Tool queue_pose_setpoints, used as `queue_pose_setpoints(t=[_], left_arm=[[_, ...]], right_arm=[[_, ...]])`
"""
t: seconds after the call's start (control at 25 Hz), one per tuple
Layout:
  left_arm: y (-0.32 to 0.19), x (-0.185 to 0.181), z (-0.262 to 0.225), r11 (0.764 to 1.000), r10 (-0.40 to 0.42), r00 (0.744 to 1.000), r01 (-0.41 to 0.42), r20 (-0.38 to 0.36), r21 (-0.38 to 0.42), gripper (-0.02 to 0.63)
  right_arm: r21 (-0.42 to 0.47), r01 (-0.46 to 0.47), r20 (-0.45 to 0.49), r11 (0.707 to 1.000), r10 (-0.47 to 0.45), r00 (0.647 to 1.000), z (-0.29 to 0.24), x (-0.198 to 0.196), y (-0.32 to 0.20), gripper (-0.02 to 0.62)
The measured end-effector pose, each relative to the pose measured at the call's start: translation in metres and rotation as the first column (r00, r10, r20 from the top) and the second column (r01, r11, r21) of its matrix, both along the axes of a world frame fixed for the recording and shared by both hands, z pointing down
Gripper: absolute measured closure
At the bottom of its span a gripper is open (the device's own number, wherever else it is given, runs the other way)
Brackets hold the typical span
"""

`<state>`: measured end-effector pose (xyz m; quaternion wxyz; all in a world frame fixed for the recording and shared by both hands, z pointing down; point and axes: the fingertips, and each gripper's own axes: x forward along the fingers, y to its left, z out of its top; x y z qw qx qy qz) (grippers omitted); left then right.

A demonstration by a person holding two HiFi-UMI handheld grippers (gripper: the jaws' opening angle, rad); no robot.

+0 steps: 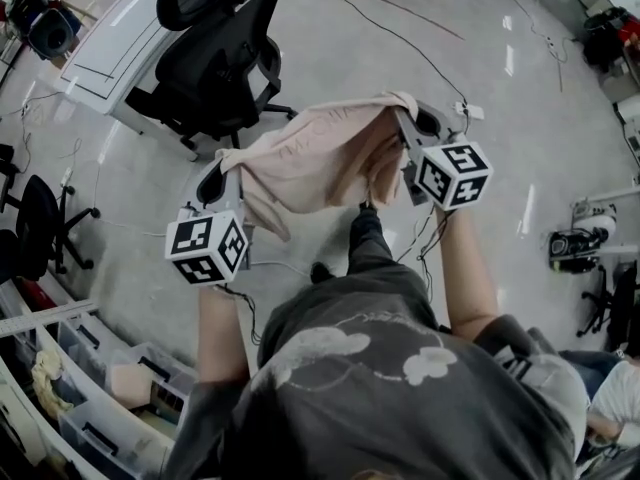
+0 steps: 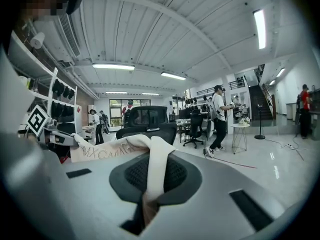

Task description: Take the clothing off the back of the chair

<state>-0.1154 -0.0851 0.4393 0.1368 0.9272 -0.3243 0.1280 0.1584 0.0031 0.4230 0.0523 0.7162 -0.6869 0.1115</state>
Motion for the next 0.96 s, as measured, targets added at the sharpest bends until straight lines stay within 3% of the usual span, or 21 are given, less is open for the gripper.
queue_pose_setpoints(t=[0.4,0.96], left_arm=[[0.020,-0.020,-0.006,0.999,-0.024,1.000,0.024,-0.006,0.037,0.600],[0.036,-0.032,0.002,0.999,-0.037,0.999,0.037,0.010,0.031,0.600]], right_arm=[[0.023,0.021,0.004,1.000,-0.021,1.000,0.003,-0.017,0.035,0.599],[0.002,0.014,0.008,1.000,-0.014,1.000,0.012,-0.027,0.059,0.599]])
